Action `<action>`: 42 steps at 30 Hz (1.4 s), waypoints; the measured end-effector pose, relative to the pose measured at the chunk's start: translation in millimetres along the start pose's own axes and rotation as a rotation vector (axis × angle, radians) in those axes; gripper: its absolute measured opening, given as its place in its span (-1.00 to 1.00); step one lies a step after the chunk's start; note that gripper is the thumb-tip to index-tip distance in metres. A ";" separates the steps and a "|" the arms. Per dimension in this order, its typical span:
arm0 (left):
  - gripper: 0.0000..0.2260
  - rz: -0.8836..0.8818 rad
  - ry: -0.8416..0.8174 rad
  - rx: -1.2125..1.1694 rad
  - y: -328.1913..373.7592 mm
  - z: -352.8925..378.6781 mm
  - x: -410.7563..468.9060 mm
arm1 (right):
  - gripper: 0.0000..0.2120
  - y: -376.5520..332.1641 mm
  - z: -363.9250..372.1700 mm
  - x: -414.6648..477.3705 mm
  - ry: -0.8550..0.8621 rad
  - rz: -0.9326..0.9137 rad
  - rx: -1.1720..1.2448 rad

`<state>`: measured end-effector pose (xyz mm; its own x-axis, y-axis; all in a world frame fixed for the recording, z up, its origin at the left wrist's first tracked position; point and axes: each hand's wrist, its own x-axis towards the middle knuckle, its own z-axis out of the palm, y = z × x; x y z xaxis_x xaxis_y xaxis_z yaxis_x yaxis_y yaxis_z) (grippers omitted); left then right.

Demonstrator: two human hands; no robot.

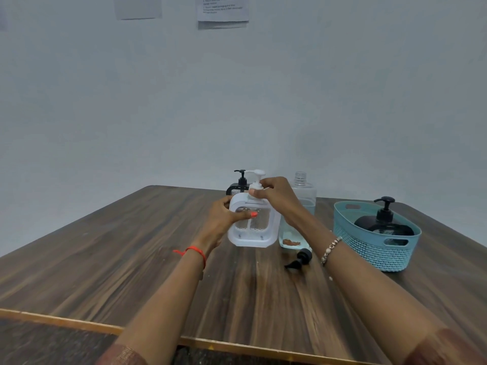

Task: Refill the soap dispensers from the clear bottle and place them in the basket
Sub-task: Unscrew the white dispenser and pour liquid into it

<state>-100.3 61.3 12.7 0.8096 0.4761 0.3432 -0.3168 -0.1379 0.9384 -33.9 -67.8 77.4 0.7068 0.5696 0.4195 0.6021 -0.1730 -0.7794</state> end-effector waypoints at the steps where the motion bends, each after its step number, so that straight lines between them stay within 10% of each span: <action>1: -0.58 0.004 -0.002 -0.001 1.2 -0.6 0.0 | -0.76 -1.2 -0.4 -0.7 -0.014 -0.018 0.018; 10: -0.45 -0.018 -0.053 0.011 2.0 -15.3 -1.2 | -0.71 -5.5 -20.0 6.3 -0.184 -0.092 0.264; 18: -0.58 -0.082 0.127 -0.010 -8.5 -21.9 -1.6 | -0.69 -4.0 -29.3 10.8 0.188 -0.208 0.495; 32: -0.56 -0.058 0.429 -0.011 -21.2 -19.6 11.8 | -0.74 110.9 15.1 -38.6 -0.288 -0.503 -0.584; 42: -0.50 -0.074 0.395 0.014 -26.9 -5.0 17.8 | -0.67 115.0 7.4 -43.4 -0.414 -0.343 -0.682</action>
<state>-79.8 77.9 -6.7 0.5764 0.7823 0.2361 -0.2557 -0.1017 0.9614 1.8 -106.5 -33.9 0.3334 0.9023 0.2735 0.9420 -0.3067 -0.1363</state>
